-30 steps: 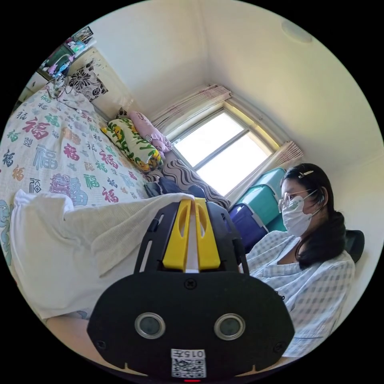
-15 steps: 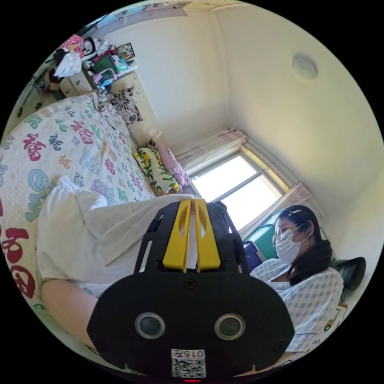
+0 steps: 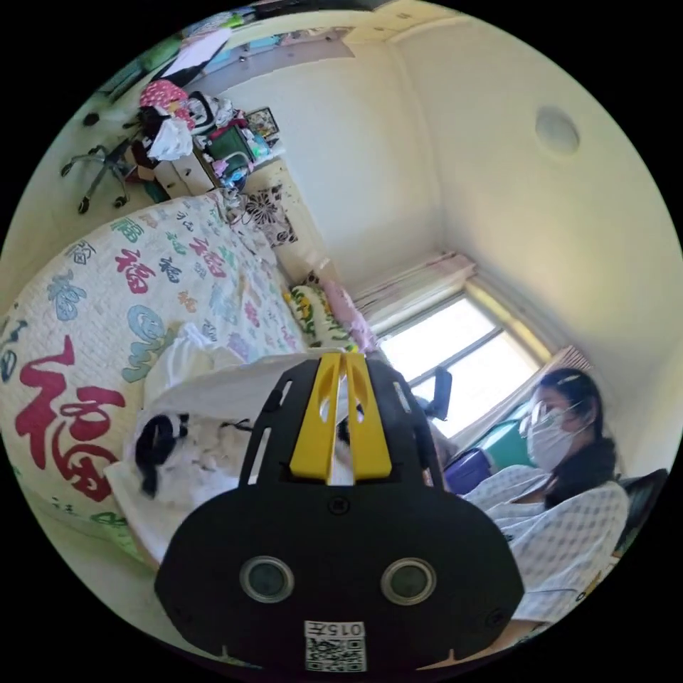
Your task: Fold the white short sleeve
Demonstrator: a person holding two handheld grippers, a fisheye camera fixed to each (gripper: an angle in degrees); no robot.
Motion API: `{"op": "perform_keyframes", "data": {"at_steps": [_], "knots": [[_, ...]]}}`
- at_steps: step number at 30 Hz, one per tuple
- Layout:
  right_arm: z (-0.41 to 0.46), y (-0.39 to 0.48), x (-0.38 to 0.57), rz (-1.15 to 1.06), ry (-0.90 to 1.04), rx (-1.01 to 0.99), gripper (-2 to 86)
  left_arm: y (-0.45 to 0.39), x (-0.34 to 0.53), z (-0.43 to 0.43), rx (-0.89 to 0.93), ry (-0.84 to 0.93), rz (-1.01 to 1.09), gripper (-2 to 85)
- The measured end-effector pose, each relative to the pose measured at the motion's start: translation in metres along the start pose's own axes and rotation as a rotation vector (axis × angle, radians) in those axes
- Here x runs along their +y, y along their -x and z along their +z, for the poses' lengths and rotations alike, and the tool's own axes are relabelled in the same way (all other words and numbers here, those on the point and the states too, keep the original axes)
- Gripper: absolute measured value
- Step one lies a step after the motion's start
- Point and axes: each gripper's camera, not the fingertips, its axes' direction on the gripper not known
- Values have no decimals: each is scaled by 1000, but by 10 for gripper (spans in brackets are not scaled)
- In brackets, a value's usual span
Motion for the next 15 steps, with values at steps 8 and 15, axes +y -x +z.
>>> {"op": "perform_keyframes", "data": {"at_steps": [8, 15], "knots": [[-60, -29, 24, 42, -160, -84, -5, 33, 63, 198, -502, 535, 175, 163], [-104, -51, 57, 52, -144, 93, -6, 40, 97, 298, -399, 639, 288, 31]]}}
